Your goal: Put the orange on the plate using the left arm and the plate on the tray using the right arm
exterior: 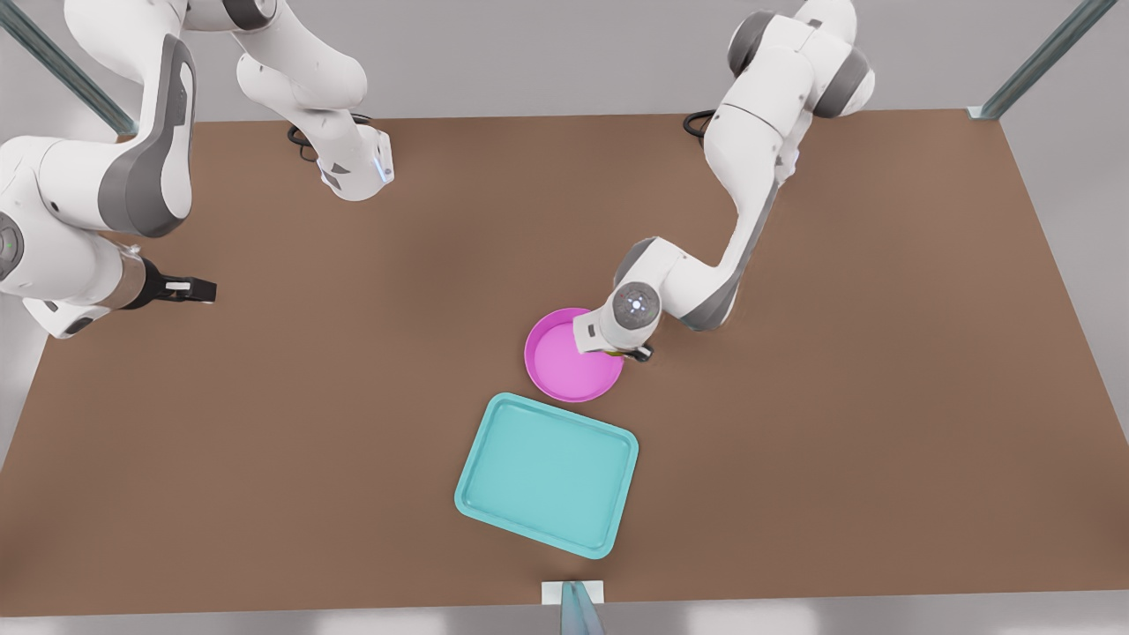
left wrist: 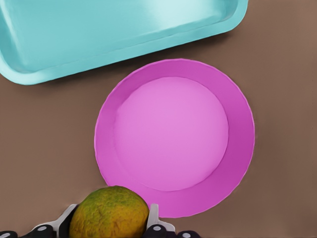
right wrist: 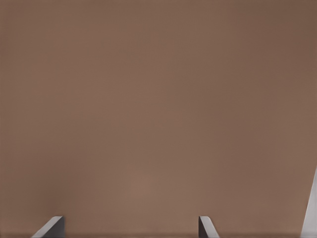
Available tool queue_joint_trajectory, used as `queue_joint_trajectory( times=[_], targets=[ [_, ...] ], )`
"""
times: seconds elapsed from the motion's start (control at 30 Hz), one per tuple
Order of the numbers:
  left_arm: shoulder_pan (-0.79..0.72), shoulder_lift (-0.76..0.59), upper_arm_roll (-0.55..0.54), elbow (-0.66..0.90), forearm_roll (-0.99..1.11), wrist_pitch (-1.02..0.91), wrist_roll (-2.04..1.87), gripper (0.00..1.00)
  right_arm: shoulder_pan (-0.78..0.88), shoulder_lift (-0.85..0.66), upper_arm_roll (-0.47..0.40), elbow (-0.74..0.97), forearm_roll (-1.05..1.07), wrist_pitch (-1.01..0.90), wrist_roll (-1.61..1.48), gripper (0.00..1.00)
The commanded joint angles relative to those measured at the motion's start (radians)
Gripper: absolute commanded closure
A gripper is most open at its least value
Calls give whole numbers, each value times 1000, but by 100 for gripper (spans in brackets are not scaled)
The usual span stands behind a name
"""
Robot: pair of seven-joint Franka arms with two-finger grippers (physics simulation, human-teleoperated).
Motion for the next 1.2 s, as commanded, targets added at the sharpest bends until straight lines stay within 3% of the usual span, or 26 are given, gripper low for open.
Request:
queue_joint_trajectory(
  times=[0.0, 0.03, 0.23, 0.27, 0.6, 0.63, 0.7, 0.8, 0.83, 0.9, 0.93, 1.03, 1.17],
  targets=[
    [-48, 57, -10, 62, -7, -62, -938, 37, 0, 0, 0, 0, 0, 1, -1, 0],
    [-53, 110, -10, 137, -4, -62, -961, 37, 0, 0, 0, 0, 0, 3, -1, 0],
    [-47, 136, -7, 137, 5, 27, -960, 33, 0, 7, -5, 0, 0, 6, -1, 0],
    [-47, 138, -7, 133, 8, 35, -954, 0, 0, 7, -6, 0, 0, 6, -1, 0],
    [-24, 83, 9, 126, 5, -28, -897, 0, 0, 8, -8, 0, 0, 6, -1, 0],
    [7, 22, 34, 139, -3, -198, -836, 0, 0, 7, -6, -1, 0, 7, -1, 0],
    [37, -164, 229, 163, 4, -531, -524, 0, 3, -15, -6, -81, 5, 50, 5, 0],
    [39, -187, 491, 321, 2, -821, -224, 0, 21, -44, -8, -380, 114, 291, 13, 0],
    [89, -252, 484, 321, 7, -834, -191, 0, 26, -38, -8, -483, 186, 392, 14, 0],
    [382, -344, 112, 317, 141, -838, -64, 0, 84, 40, -6, -523, 230, 481, 77, 0],
    [419, -410, 95, 248, 166, -802, 26, 0, 107, 24, -6, -613, 233, 584, 77, 0],
    [419, -391, 98, 278, 160, -829, -1, 0, 181, 25, -6, -839, 429, 1018, 89, 0],
    [419, -380, 100, 280, 117, -844, 0, 0, 290, 135, 7, -833, 605, 1170, 102, 0]
  ],
)
